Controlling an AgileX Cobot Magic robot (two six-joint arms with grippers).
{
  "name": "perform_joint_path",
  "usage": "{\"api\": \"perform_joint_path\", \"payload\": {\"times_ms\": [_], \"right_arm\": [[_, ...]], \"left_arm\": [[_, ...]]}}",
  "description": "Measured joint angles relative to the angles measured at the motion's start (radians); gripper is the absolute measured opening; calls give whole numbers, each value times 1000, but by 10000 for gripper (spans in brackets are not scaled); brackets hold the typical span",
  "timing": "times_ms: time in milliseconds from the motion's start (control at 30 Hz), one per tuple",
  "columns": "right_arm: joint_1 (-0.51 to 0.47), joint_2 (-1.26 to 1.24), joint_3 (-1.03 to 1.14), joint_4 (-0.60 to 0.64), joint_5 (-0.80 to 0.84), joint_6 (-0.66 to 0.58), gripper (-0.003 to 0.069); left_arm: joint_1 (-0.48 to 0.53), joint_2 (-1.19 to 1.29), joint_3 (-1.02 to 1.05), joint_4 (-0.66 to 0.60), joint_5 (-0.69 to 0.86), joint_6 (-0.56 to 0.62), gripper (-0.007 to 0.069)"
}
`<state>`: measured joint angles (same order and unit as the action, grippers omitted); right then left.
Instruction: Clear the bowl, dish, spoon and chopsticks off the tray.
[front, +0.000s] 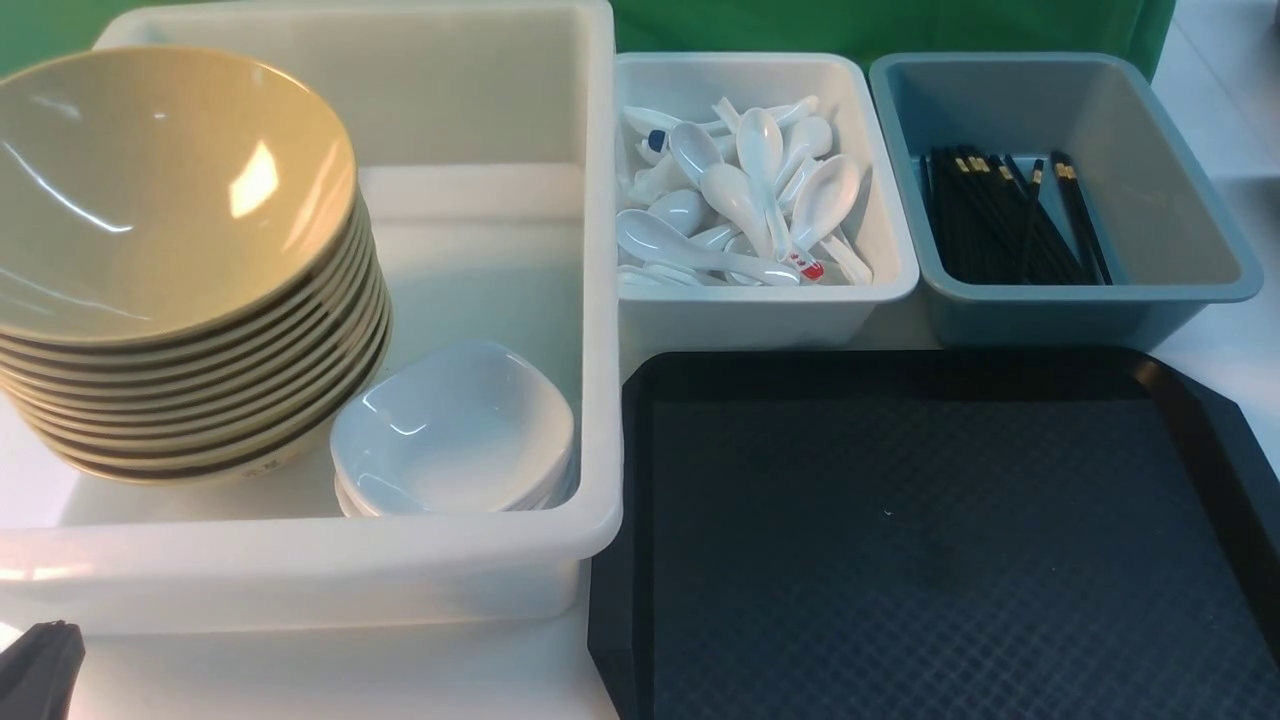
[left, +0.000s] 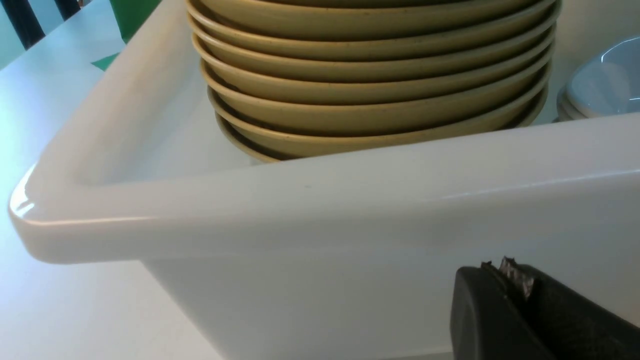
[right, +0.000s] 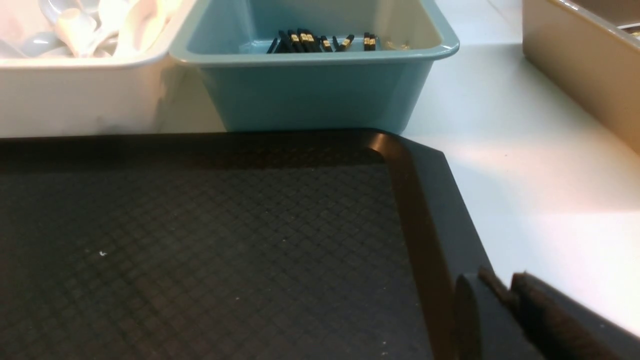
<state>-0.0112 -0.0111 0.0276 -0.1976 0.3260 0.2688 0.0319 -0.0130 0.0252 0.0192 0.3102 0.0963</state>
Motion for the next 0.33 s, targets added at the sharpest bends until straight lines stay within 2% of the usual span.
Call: {"api": "perform_joint_path", "payload": {"times_ms": [333], "right_arm": [[0, 0, 0, 0, 0, 0, 115]], "left_arm": [[1, 0, 0, 0, 0, 0, -11]]}}
